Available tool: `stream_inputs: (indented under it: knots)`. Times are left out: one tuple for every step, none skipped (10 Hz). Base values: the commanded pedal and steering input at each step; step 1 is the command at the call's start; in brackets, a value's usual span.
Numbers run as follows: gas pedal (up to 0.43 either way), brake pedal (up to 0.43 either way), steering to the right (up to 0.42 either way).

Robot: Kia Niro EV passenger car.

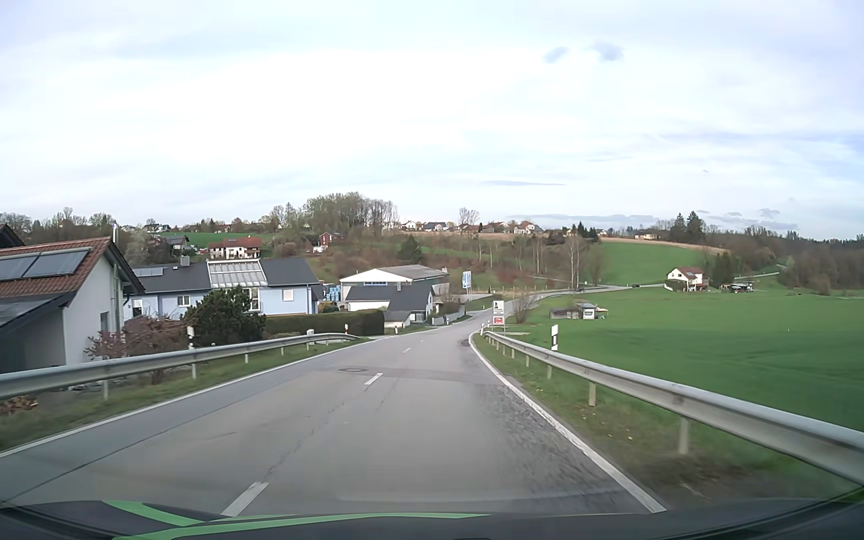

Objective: Follow the waypoints while adhering to traffic rules and regulations

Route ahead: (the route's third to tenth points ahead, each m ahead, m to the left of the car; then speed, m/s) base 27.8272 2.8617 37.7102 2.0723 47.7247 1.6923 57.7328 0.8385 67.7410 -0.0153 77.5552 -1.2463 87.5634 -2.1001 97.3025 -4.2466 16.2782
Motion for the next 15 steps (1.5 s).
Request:
stream_inputs:
  knots:
    - [0.0, 0.079, 0.01]
    - [0.0, 0.085, 0.009]
    - [0.0, 0.085, 0.008]
    - [0.0, 0.091, 0.008]
    - [0.0, 0.091, 0.007]
    - [0.0, 0.098, 0.007]
    - [0.0, 0.122, 0.007]
    - [0.0, 0.14, 0.007]
    - [0.0, 0.152, 0.007]
    - [0.0, 0.165, 0.007]
    - [0.0, 0.171, 0.007]
    - [0.0, 0.177, 0.007]
    - [0.0, 0.177, 0.007]
    - [0.0, 0.183, 0.007]
    - [0.0, 0.183, 0.007]
